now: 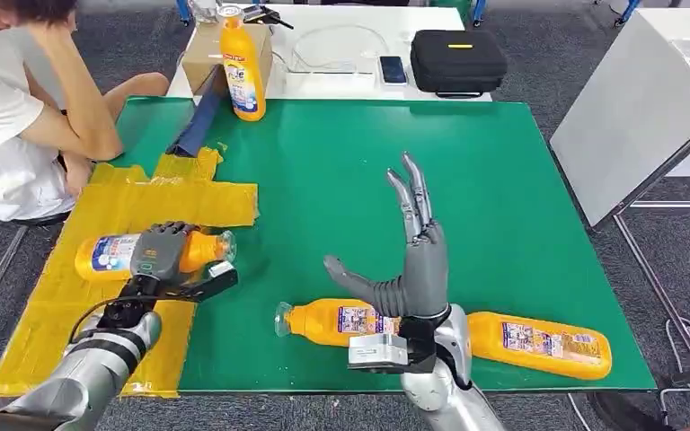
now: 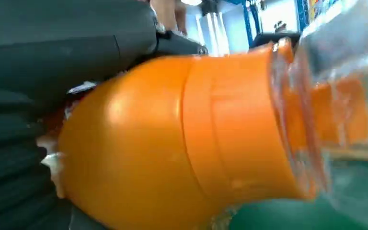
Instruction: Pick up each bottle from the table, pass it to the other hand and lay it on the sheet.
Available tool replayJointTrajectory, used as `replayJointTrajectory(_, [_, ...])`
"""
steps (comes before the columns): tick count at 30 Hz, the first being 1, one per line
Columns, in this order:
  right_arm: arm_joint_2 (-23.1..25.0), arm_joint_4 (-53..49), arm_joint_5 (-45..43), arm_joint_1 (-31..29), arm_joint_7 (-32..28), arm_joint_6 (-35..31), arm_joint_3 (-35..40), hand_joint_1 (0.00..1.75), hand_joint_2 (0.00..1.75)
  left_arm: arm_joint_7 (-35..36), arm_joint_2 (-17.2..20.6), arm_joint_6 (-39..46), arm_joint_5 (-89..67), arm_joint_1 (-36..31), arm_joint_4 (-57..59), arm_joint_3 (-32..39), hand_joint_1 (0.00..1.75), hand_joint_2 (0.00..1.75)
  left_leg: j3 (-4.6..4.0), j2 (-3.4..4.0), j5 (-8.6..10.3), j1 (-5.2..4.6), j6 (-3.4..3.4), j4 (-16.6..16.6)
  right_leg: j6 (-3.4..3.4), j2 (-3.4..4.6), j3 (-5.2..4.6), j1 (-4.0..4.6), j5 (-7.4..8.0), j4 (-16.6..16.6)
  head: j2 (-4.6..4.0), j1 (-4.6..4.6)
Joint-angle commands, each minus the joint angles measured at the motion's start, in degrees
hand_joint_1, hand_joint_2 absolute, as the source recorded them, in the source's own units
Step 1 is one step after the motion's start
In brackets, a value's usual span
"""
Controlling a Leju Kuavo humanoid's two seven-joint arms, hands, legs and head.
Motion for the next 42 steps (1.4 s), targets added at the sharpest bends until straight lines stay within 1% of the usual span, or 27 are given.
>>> replayJointTrajectory(1, [-1.23,3.16,-0.59,-2.17,-0.28,1.24,-0.34,0.0,1.75,-8.31,-2.55,-0.87,8.28,3.45,3.97,4.64,0.02,1.75,0.26,0.05,-0.08,0.01,-0.1,-0.05,-0.05,0.14,0.21,-0.02,-0.03,-0.06,0.0,0.02])
replayJointTrajectory(2, [-1.11,3.82,-0.5,-2.35,-0.31,1.38,-0.21,0.0,1.75,-8.23,-2.7,-1.05,8.81,3.74,4.18,4.86,0.0,1.75,0.42,0.04,-0.17,0.03,-0.16,-0.02,-0.09,0.2,0.36,-0.01,-0.09,-0.06,0.0,-0.02])
replayJointTrajectory(3, [-1.05,4.36,-0.35,-2.56,-0.32,1.53,-0.09,0.0,1.75,-8.22,-2.74,-0.97,9.18,3.87,4.21,5.02,0.0,1.75,0.26,0.02,-0.06,0.0,-0.08,-0.06,-0.04,0.09,0.2,-0.03,-0.02,-0.06,0.0,0.02])
replayJointTrajectory(4, [-1.02,4.83,-0.15,-2.75,-0.28,1.63,0.02,0.0,1.75,-8.87,-2.88,-1.14,10.19,3.93,4.2,5.51,0.0,1.75,0.32,0.01,-0.08,0.02,-0.1,-0.05,-0.06,0.11,0.24,-0.02,-0.04,-0.07,0.0,0.0])
replayJointTrajectory(7, [-0.93,5.12,-0.17,-2.83,-0.28,1.58,-0.02,0.0,1.75,-9.12,-2.77,-1.28,10.43,3.82,4.23,5.52,0.0,1.75,0.7,-0.04,-0.29,0.09,-0.28,0.03,-0.16,0.27,0.65,0.0,-0.18,-0.04,0.0,0.0])
replayJointTrajectory(8, [-0.93,5.12,-0.17,-2.83,-0.28,1.58,-0.02,0.0,1.75,-9.12,-2.77,-1.28,10.43,3.82,4.23,5.52,0.0,1.75,0.69,0.01,-0.29,0.08,-0.29,0.03,-0.16,0.34,0.62,0.0,-0.16,-0.02,0.02,0.0])
replayJointTrajectory(11, [-0.93,5.12,-0.17,-2.83,-0.28,1.58,-0.02,0.0,1.75,-9.12,-2.77,-1.28,10.43,3.82,4.23,5.52,0.0,1.75,0.43,-0.07,-0.08,0.02,-0.12,-0.04,-0.07,0.1,0.35,-0.03,-0.05,-0.05,0.0,0.0])
replayJointTrajectory(12, [-0.93,5.12,-0.17,-2.83,-0.28,1.58,-0.02,0.0,1.75,-9.12,-2.77,-1.28,10.43,3.82,4.23,5.52,0.0,1.75,0.62,-0.09,-0.19,0.07,-0.22,0.01,-0.14,0.19,0.46,0.0,-0.12,-0.03,0.0,0.02])
replayJointTrajectory(13, [-0.93,5.12,-0.17,-2.83,-0.28,1.58,-0.02,0.0,1.75,-9.12,-2.77,-1.28,10.43,3.82,4.23,5.52,0.0,1.75,0.58,-0.11,-0.12,0.04,-0.17,-0.03,-0.11,0.13,0.29,-0.02,-0.1,-0.05,0.0,0.0])
replayJointTrajectory(14, [-0.93,5.12,-0.17,-2.83,-0.28,1.58,-0.02,0.0,1.75,-9.12,-2.77,-1.28,10.43,3.82,4.23,5.52,0.0,1.75,0.71,-0.11,-0.21,0.09,-0.26,0.03,-0.17,0.2,0.31,0.01,-0.16,-0.02,0.0,0.0])
replayJointTrajectory(15, [-0.93,5.12,-0.17,-2.83,-0.28,1.58,-0.02,0.0,1.75,-9.12,-2.77,-1.28,10.43,3.82,4.23,5.52,0.0,1.75,0.69,-0.12,-0.18,0.04,-0.23,-0.02,-0.15,0.18,0.14,-0.02,-0.13,-0.04,0.02,0.0])
replayJointTrajectory(19, [-0.93,5.12,-0.17,-2.83,-0.28,1.58,-0.02,0.0,1.75,-9.12,-2.77,-1.28,10.43,3.82,4.23,5.52,0.0,1.75,0.59,-0.2,-0.13,0.0,-0.18,-0.07,-0.09,0.08,0.03,-0.04,-0.1,-0.06,0.0,0.0])
replayJointTrajectory(21, [-1.1,5.21,0.39,-2.93,0.03,1.81,0.1,0.0,1.75,-10.25,-3.02,-1.33,12.18,3.81,3.94,6.39,0.0,1.75,0.69,-0.22,-0.18,0.03,-0.23,-0.06,-0.12,0.12,0.13,-0.02,-0.13,-0.07,0.0,0.0])
replayJointTrajectory(25, [-2.17,6.42,3.8,-3.47,1.55,2.27,0.13,0.0,1.75,-16.35,-4.32,-1.85,20.38,4.73,1.14,9.24,0.0,1.75,0.68,-0.28,-0.17,0.03,-0.21,-0.06,-0.1,0.09,0.15,-0.03,-0.13,-0.08,0.02,0.0])
replayJointTrajectory(27, [-3.26,7.74,6.27,-3.9,3.55,4.11,0.41,0.0,1.75,-18.94,-4.66,-2.05,23.82,6.03,-1.63,10.33,0.0,1.75,0.68,-0.27,-0.18,0.04,-0.22,-0.05,-0.1,0.1,0.15,-0.02,-0.13,-0.09,0.0,0.0])
replayJointTrajectory(30, [-4.41,10.42,9.78,-4.53,4.88,6.56,1.3,0.0,1.75,-24.53,-5.14,-3.11,30.8,10.08,-10.16,11.54,0.0,1.75,0.74,-0.3,-0.22,0.06,-0.24,-0.02,-0.12,0.11,0.21,-0.03,-0.16,-0.08,0.0,0.0])
replayJointTrajectory(32, [-5.04,10.84,11.0,-4.22,4.68,7.12,1.85,0.0,1.75,-26.21,-5.16,-4.16,33.77,13.83,-18.43,10.46,0.0,1.75,0.74,-0.29,-0.23,0.08,-0.25,-0.02,-0.14,0.15,0.21,-0.01,-0.14,-0.1,0.02,0.0])
replayJointTrajectory(33, [-5.71,10.7,12.01,-3.92,5.32,7.94,2.02,0.0,1.75,-28.38,-5.59,-5.14,36.96,15.98,-23.68,10.67,0.0,1.75,0.62,-0.27,-0.17,0.05,-0.18,-0.04,-0.09,0.1,0.09,-0.02,-0.1,-0.1,0.0,0.0])
replayJointTrajectory(34, [-5.92,10.62,12.47,-3.63,5.59,8.23,1.88,0.0,1.75,-27.57,-5.49,-7.1,37.94,17.98,-28.66,10.21,0.0,1.75,0.59,-0.29,-0.16,0.05,-0.18,-0.03,-0.09,0.08,0.07,-0.02,-0.11,-0.09,0.0,0.0])
replayJointTrajectory(36, [-6.14,10.74,12.62,-3.35,5.79,9.82,1.62,0.0,1.75,-27.46,-5.5,-12.37,41.78,21.08,-37.1,9.87,0.0,1.75,0.63,-0.25,-0.26,0.08,-0.22,0.03,-0.11,0.15,0.09,-0.01,-0.17,-0.06,0.0,0.0])
replayJointTrajectory(37, [-6.15,10.7,12.42,-3.11,5.62,10.92,1.51,0.0,1.75,-27.82,-5.67,-16.92,45.18,22.07,-40.31,10.07,0.0,1.75,0.47,-0.26,-0.18,0.09,-0.17,0.03,-0.09,0.08,-0.04,0.02,-0.12,-0.07,0.0,0.0])
replayJointTrajectory(38, [-6.2,10.53,12.78,-2.63,5.35,12.39,1.57,0.0,1.75,-29.54,-6.66,-22.92,50.77,23.48,-45.1,10.79,0.0,1.75,0.6,-0.24,-0.34,0.12,-0.26,0.13,-0.13,0.18,0.06,0.03,-0.22,0.0,0.0,0.0])
replayJointTrajectory(39, [-6.34,10.62,12.68,-2.37,5.32,14.14,1.78,0.0,1.75,-29.73,-7.16,-26.05,52.91,24.66,-48.8,11.06,0.0,1.75,0.4,-0.26,-0.19,0.09,-0.18,0.05,-0.09,0.07,-0.1,0.02,-0.12,-0.04,0.02,0.02])
replayJointTrajectory(40, [-7.37,11.51,12.5,-2.28,5.34,18.17,2.82,0.0,1.75,-30.16,-8.0,-31.23,57.52,26.28,-53.89,11.44,0.0,1.75,0.48,-0.32,-0.33,0.14,-0.26,0.15,-0.14,0.08,0.04,0.05,-0.24,0.02,0.0,0.0])
replayJointTrajectory(42, [-8.88,13.88,13.64,-2.14,5.27,20.92,4.08,0.0,1.75,-30.03,-8.98,-36.64,62.95,28.4,-60.41,12.42,0.0,1.75,0.48,-0.34,-0.37,0.14,-0.27,0.17,-0.13,0.07,0.07,0.05,-0.27,0.04,0.0,0.0])
